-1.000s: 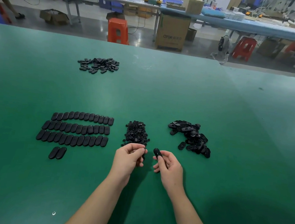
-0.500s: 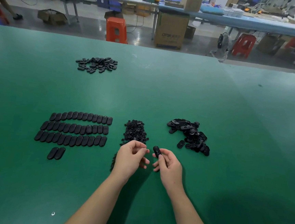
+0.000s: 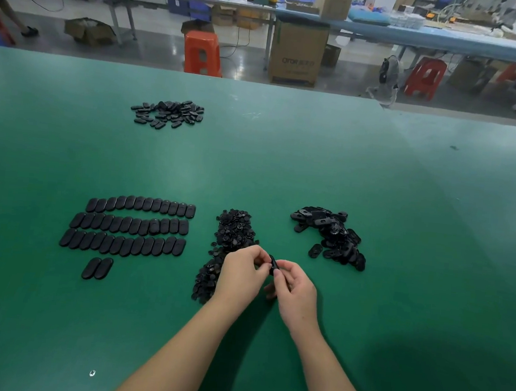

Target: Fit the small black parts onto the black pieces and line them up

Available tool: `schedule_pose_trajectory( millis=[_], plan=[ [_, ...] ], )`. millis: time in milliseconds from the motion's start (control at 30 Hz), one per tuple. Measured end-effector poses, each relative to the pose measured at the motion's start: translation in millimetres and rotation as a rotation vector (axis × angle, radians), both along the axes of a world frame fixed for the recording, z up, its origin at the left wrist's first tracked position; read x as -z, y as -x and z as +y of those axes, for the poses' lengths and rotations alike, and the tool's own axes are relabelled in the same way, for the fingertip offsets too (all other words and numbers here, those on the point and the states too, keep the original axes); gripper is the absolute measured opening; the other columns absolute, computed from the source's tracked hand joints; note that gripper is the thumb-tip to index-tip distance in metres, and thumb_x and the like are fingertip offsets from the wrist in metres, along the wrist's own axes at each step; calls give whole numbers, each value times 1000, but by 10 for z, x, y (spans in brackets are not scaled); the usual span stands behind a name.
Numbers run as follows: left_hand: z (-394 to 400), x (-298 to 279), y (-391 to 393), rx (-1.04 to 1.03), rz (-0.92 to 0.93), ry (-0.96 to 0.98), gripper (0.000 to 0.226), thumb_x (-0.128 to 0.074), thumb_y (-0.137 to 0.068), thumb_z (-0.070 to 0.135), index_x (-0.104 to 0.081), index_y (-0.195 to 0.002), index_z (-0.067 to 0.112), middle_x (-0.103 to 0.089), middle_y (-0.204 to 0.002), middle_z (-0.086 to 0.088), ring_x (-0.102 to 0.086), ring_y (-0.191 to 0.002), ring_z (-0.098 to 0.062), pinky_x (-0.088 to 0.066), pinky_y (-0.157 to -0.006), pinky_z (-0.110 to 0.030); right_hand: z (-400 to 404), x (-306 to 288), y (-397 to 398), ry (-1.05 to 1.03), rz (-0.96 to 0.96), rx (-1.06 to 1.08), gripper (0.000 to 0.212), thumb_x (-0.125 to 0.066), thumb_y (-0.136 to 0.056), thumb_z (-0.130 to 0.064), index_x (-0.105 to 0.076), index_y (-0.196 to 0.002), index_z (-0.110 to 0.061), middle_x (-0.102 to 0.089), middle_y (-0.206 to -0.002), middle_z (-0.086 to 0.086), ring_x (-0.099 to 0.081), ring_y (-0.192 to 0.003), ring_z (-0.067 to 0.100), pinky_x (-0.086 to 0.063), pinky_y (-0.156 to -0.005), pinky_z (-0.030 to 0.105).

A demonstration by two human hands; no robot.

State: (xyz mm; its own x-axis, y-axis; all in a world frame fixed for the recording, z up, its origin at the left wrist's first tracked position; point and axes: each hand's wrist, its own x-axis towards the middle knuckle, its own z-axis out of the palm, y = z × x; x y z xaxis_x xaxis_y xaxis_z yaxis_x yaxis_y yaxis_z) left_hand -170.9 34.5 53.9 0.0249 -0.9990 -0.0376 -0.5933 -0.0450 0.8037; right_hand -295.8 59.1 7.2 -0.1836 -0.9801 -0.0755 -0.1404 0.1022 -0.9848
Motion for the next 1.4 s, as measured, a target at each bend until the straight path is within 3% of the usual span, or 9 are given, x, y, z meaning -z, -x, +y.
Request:
schedule_pose_trajectory(
  millis=[133,433,533,700,800,1400],
  plan=[
    [-18,20,-15,-4,-30,11,8,-70,-87,17,-73,-82,22,-68,-80,13,-61,-78,0,-49,-74,-20,13,-1,9,7,22,-27,18,-58,-100,-9,-68,-102,-24,-77,-82,-4,-71,-62,14,-56,-60,25],
    [-91,39,23,-36,-39,8,15,-79,-82,23,-65,-81,29,-57,-92,12,-51,-77,-7,-39,-73,-28,-6,12,41,18,-79,-4,19,-57,-100,-4,-68,-103,-19,-77,-84,-1,-68,-62,14,-56,-61,26],
    [-127,45,-8,-22,68,-89,18,-82,-78,21,-65,-78,24,-66,-83,8,-58,-75,-13,-47,-69,-29,-17,27,44,23,-115,8,21,-56,-100,-2,-68,-100,-18,-73,-74,3,-65,-62,14,-56,-61,27],
    [-132,77,-52,7,289,-192,14,-83,-79,13,-71,-83,19,-68,-64,1,-59,-46,-16,-51,-51,-30,-28,35,48,47,-168,10,18,-58,-100,-2,-69,-99,-16,-71,-73,1,-63,-63,12,-55,-60,25],
    [-121,96,-59,17,339,-223,8,-79,-82,9,-75,-79,15,-71,-64,0,-63,-47,-17,-56,-52,-32,-30,46,56,47,-157,8,16,-59,-100,-6,-70,-100,-17,-70,-73,-1,-61,-63,10,-54,-60,24],
    [-38,39,27,32,75,-94,8,-68,-87,17,-68,-78,17,-71,-65,2,-67,-50,-16,-56,-55,-27,-28,55,53,43,-81,13,21,-57,-101,-4,-71,-99,-19,-74,-78,-2,-60,-61,10,-52,-59,25]
  ],
)
